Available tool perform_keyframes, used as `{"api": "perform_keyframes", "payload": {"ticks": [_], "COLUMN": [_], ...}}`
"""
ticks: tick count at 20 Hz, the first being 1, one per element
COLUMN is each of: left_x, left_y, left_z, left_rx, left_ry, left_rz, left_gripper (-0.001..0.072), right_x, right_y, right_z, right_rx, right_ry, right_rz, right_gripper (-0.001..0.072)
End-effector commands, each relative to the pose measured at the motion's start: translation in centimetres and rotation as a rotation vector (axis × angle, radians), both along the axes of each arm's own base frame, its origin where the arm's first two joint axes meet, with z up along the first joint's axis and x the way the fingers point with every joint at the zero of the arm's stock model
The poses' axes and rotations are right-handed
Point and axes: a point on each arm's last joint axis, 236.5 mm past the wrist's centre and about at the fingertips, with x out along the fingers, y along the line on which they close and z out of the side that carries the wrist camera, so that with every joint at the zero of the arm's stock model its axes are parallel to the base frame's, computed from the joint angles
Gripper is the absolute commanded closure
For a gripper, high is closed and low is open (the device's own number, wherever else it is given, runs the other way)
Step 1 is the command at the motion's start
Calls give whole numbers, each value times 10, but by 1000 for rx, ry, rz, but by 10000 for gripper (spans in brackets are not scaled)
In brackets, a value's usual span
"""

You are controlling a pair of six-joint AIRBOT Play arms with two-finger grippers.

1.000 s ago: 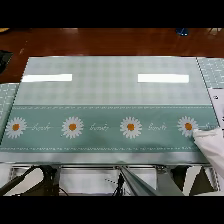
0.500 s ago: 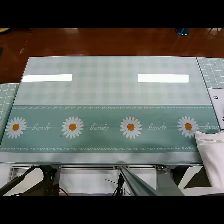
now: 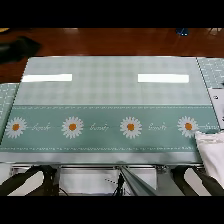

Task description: Fold the shirts.

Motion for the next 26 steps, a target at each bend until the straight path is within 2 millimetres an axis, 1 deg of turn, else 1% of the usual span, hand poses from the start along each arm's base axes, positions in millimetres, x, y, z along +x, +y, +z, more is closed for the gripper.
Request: {"api": "perform_keyframes", "payload": {"ticks": [1,2,3,4,5,7,10,13,26], "left_x": [-63,-83,-99,-108,-112,-115,-129,-130,-129], "left_y": [-9,-19,-33,-44,-52,-58,-57,-57,-57], "left_z": [-59,-73,-84,-90,-93,-97,-112,-116,-117], "left_rx": [361,402,429,445,460,487,499,502,502], "left_ry": [362,447,515,549,563,576,682,698,698], "left_rz": [-48,-95,-153,-192,-202,-207,-208,-211,-211], "left_gripper": [36,-13,-13,-13,-13,-13,-13,-13,-13], "right_x": [22,16,12,9,8,5,-3,-6,-6], "right_y": [105,112,118,124,129,137,141,151,151], "right_z": [-46,-61,-72,-79,-82,-83,-85,-86,-86], "right_rx": [-137,-219,-294,-339,-367,-367,-314,-271,-271], "right_ry": [255,333,397,436,454,460,490,490,489], "right_rz": [407,470,521,559,586,591,556,571,570], "right_gripper": [108,108,108,109,109,108,109,111,111]}}
